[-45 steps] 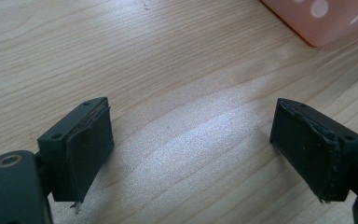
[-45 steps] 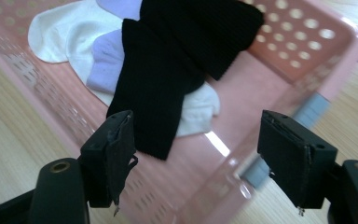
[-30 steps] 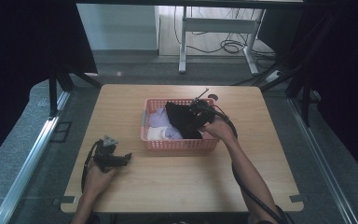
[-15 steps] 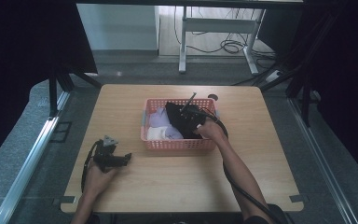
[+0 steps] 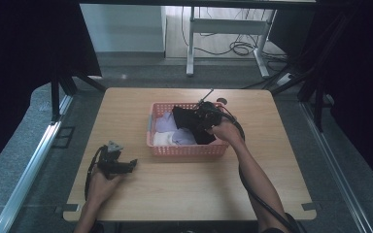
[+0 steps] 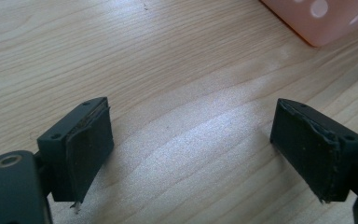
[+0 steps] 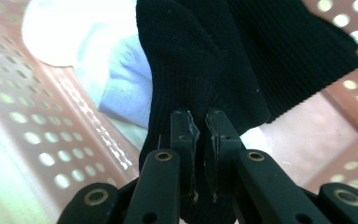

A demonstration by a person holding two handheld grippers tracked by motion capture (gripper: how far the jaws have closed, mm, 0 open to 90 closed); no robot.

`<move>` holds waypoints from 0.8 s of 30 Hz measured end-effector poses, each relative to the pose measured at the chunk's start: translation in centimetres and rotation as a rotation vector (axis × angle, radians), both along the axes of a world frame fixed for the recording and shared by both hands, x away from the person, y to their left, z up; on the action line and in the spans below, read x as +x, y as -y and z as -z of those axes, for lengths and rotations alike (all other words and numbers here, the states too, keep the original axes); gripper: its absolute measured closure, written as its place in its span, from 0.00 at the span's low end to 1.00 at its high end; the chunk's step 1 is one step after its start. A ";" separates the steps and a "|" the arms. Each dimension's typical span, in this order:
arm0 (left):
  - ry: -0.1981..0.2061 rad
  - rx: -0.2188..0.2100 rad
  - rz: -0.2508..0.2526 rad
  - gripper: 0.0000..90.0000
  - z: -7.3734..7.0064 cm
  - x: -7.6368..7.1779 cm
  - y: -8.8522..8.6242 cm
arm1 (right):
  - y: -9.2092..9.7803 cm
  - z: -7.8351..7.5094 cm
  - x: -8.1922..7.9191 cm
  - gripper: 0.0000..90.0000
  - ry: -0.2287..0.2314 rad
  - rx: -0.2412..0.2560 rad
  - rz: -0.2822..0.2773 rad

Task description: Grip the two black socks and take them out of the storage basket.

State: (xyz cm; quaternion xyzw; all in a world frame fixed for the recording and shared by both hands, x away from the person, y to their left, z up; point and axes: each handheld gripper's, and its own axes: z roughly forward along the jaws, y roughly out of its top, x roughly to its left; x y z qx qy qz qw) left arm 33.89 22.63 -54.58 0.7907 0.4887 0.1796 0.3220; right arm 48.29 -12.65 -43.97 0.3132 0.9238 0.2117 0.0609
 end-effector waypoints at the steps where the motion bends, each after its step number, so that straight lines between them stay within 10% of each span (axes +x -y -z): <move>1: 0.000 0.000 0.000 0.14 0.0 0.0 0.0 | 0.2 -0.3 -0.1 0.92 0.006 0.004 -0.001; 24: 0.005 -0.006 -0.003 0.14 0.0 0.0 0.0 | 1.9 -7.8 -1.0 0.92 0.116 0.057 0.042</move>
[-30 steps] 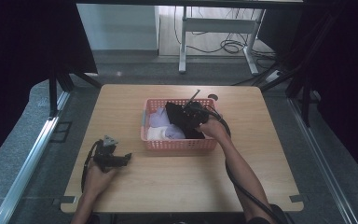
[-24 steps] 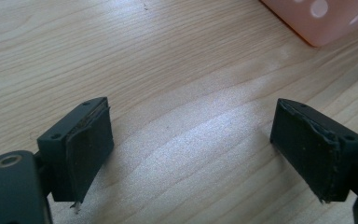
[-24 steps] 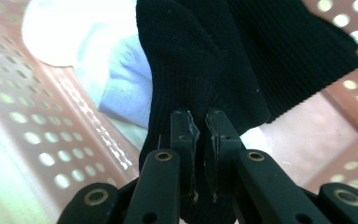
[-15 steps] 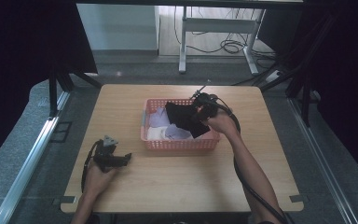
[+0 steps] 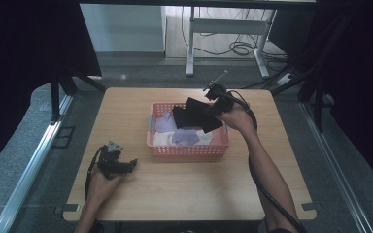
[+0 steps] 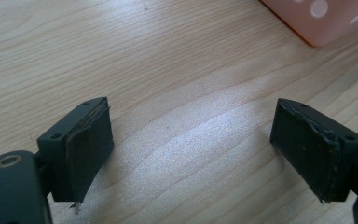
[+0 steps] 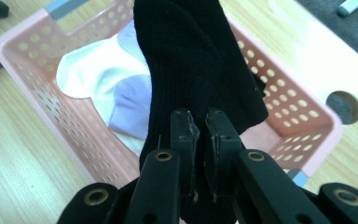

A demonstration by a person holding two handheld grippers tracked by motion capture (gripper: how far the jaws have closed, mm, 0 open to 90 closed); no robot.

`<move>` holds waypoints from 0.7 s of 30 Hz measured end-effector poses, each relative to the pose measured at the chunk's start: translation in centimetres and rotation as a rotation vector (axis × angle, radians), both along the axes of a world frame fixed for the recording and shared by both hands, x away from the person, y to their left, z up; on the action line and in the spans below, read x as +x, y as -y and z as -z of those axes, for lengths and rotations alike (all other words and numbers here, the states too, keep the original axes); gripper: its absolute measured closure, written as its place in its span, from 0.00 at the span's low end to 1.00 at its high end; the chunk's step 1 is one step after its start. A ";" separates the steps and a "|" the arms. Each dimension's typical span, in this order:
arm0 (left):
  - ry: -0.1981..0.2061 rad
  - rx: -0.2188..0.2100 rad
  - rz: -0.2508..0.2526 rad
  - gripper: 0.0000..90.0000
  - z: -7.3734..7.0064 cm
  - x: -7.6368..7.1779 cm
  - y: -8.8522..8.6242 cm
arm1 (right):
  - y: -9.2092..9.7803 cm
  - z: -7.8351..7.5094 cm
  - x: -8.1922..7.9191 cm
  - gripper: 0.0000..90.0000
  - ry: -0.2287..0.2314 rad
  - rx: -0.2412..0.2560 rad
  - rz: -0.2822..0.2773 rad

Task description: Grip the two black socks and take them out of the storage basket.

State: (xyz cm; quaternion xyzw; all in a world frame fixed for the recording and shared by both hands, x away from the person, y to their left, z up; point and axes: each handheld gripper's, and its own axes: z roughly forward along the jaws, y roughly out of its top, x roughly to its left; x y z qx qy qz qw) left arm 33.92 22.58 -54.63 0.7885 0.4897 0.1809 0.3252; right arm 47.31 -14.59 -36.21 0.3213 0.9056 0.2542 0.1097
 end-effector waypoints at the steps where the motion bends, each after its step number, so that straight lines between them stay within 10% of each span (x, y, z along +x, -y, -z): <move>1: 0.000 0.000 0.000 0.14 0.0 0.0 0.0 | 0.0 -0.2 0.0 0.92 0.003 0.004 0.001; 21: -0.001 0.001 0.000 0.14 0.0 0.0 0.0 | 4.2 -2.0 -0.6 0.92 0.043 0.045 0.074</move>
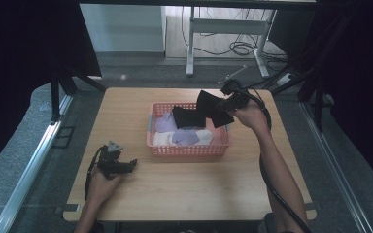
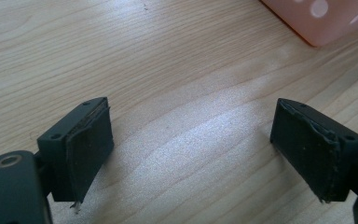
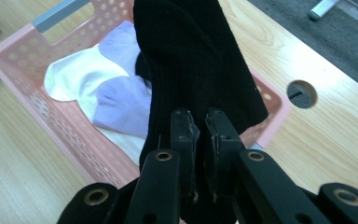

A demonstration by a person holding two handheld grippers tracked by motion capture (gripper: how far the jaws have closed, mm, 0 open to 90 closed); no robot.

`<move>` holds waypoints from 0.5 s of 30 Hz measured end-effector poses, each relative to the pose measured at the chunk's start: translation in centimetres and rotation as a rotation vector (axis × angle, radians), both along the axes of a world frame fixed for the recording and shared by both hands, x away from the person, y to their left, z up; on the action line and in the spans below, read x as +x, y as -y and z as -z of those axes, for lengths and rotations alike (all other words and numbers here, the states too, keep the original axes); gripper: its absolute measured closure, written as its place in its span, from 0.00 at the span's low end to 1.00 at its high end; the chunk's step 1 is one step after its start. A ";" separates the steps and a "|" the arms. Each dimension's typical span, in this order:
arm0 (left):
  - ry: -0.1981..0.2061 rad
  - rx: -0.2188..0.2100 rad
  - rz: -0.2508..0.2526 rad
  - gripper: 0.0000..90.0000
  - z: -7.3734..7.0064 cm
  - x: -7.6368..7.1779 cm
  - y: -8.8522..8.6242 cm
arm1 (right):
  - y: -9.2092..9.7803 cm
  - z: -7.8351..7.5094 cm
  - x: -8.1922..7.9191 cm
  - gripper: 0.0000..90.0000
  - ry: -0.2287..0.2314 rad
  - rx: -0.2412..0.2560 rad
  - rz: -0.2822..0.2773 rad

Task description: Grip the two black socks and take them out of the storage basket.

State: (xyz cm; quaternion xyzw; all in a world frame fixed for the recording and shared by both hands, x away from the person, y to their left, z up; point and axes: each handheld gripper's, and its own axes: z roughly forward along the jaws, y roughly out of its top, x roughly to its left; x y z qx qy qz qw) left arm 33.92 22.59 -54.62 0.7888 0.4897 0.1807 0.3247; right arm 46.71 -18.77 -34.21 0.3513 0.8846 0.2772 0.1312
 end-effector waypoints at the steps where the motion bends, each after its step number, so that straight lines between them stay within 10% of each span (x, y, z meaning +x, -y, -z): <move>1: 0.000 0.000 0.000 0.14 0.0 0.0 0.0 | 0.4 0.0 0.0 0.92 0.006 -0.004 0.005; 15: 0.001 0.000 -0.001 0.14 0.0 0.0 0.0 | 5.7 -0.5 -0.7 0.92 0.021 0.018 0.110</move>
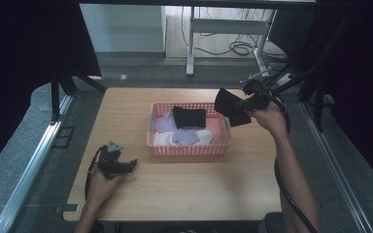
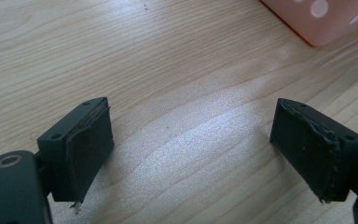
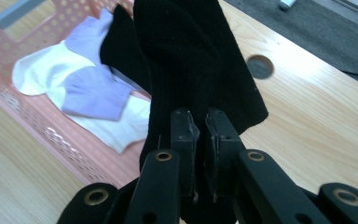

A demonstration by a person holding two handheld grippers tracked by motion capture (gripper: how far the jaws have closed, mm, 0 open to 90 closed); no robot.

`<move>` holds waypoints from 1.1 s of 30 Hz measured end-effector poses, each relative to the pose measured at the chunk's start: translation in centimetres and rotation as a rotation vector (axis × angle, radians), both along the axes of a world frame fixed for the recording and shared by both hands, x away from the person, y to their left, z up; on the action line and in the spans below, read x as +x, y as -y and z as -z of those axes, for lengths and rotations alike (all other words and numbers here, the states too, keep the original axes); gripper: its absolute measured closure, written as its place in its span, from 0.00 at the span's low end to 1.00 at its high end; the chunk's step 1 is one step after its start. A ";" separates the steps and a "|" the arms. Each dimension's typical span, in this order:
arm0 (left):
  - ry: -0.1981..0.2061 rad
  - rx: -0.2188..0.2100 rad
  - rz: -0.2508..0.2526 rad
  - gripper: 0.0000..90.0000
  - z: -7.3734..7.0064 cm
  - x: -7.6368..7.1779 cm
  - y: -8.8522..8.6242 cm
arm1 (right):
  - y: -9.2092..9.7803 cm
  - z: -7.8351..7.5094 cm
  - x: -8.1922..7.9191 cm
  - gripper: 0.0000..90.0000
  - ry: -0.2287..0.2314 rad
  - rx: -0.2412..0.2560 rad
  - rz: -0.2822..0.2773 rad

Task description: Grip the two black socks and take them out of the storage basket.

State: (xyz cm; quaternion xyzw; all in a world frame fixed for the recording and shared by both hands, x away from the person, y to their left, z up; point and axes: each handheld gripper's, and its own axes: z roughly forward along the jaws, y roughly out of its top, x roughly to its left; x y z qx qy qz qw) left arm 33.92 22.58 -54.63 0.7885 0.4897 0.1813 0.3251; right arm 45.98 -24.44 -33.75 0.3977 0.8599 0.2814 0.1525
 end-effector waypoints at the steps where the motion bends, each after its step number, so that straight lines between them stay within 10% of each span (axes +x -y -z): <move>1: 0.000 0.000 0.000 0.14 0.0 0.0 0.0 | 0.4 0.0 -0.1 0.92 0.001 -0.001 0.009; 20: -0.003 0.001 0.001 0.14 0.0 0.0 0.0 | 8.5 1.1 -1.7 0.92 0.008 0.000 0.189; 33: -0.004 0.005 0.003 0.14 0.0 0.0 0.0 | 9.7 4.7 -1.2 0.92 -0.031 -0.039 0.240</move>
